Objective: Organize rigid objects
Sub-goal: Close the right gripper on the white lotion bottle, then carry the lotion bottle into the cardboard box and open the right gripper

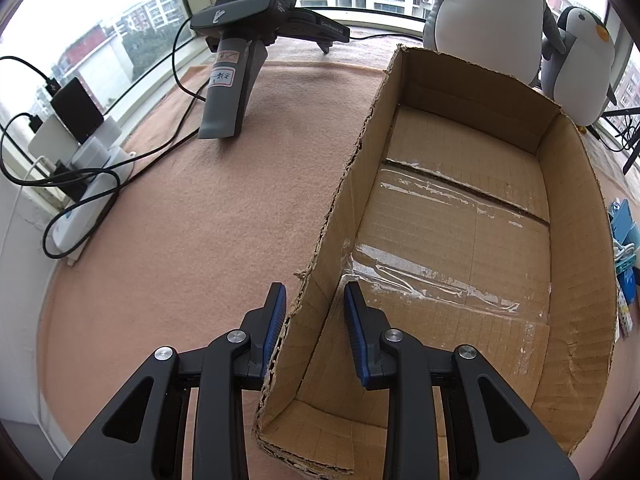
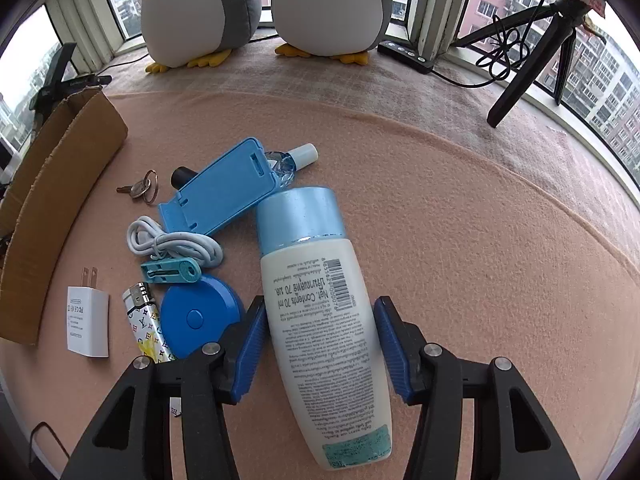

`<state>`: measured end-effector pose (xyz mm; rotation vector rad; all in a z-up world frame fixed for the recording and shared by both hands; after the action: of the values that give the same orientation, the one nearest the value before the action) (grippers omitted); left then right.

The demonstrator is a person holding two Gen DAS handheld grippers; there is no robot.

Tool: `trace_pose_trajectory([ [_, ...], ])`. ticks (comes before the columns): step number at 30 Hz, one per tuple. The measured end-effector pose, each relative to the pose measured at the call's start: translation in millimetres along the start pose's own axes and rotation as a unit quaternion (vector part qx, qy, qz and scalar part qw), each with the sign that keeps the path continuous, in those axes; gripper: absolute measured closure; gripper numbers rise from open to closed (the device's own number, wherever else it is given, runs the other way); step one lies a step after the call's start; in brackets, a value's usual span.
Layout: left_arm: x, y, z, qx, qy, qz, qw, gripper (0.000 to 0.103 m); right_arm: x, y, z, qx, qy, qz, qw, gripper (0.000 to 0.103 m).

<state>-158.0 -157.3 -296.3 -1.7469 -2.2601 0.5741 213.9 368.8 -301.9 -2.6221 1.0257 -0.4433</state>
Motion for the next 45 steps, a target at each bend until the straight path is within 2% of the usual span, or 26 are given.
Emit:
trace_pose_trajectory([
  [13,-2.0,0.0,1.5,0.005,0.017,-0.012,0.9998,0.075,-1.2,22.0,-26.6,0.028,-0.001,0.095,0.995,0.058],
  [19,-1.5,-0.7,2.2,0.008,0.025,-0.015,0.9996,0.075,-2.6,30.5,-37.0,0.034,0.014,0.111,0.993,0.058],
  [21,-1.3,-0.1,1.9,0.009,0.027,-0.015,0.9995,0.075,-0.9,32.1,-39.8,0.037,0.007,0.125,0.991,0.058],
  [26,-2.0,0.3,2.1,0.009,0.033,-0.018,0.9993,0.075,-12.3,21.6,-61.3,0.06,0.007,0.122,0.991,0.059],
  [35,-2.3,1.7,1.3,0.012,0.037,-0.02,0.999,0.076,-90.3,-39.9,-104.5,0.117,-0.029,0.056,0.991,0.058],
  [45,-3.4,2.6,1.1,0.015,0.045,-0.025,0.9986,0.076,-201.8,-83.8,-91.6,0.118,-0.076,-0.007,0.99,0.058],
])
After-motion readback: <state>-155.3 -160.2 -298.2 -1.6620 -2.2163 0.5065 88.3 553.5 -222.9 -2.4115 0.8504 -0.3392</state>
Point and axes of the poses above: each gripper's, at about its wrist camera, not at the fingertips, and z roughly the way its jaws point, x to its right, y to its underside, the point moved 9 cm from there along z, roughly the way its jaws point, and after that the axes turned 2 degrees about -z, right-handed, at the moved point
